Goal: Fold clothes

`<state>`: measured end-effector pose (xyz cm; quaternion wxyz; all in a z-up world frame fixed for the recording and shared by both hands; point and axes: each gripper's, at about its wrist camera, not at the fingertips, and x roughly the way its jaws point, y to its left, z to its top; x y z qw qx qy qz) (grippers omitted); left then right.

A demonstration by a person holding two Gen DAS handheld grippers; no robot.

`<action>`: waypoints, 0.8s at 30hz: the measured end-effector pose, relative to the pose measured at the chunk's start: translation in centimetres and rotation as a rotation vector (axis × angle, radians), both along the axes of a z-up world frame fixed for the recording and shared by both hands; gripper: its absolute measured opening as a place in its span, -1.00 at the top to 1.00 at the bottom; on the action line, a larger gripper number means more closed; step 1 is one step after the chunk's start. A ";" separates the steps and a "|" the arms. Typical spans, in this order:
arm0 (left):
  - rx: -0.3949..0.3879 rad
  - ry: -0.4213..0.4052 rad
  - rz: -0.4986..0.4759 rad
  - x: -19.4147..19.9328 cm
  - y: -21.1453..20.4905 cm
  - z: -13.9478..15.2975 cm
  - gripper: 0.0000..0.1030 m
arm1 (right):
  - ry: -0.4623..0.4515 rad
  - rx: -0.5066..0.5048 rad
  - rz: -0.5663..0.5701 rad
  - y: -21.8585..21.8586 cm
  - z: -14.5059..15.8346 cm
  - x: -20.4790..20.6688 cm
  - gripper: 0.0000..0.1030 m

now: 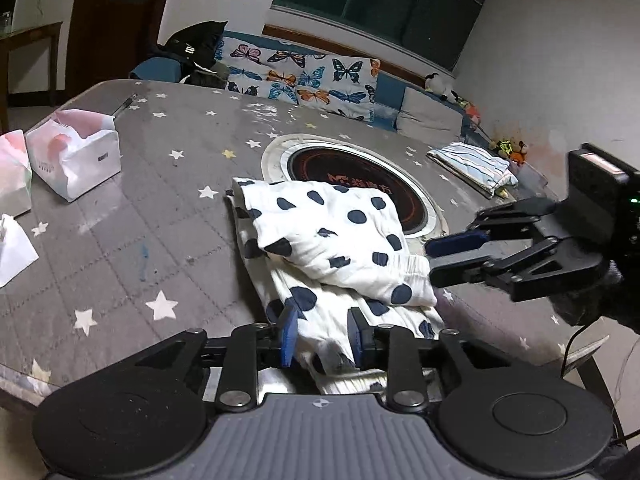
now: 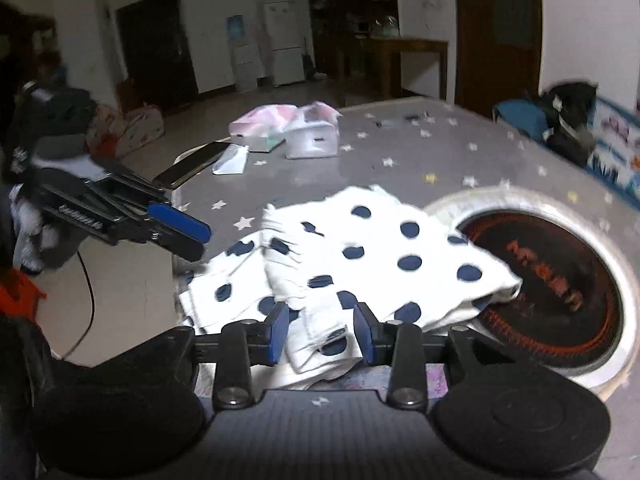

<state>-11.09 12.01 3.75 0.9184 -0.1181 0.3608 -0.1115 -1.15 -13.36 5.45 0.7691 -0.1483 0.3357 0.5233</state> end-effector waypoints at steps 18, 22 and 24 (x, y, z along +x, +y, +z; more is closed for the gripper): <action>0.039 -0.111 0.046 2.5 0.7 2.4 -0.01 | -0.118 -0.022 0.277 2.7 0.6 -4.9 0.31; 0.031 -0.131 0.027 2.8 0.2 2.7 -0.05 | -0.131 -0.047 0.337 2.9 0.3 -7.0 0.32; 0.031 -0.120 0.017 2.9 0.0 2.4 -0.05 | -0.127 -0.042 0.333 2.8 0.3 -7.2 0.31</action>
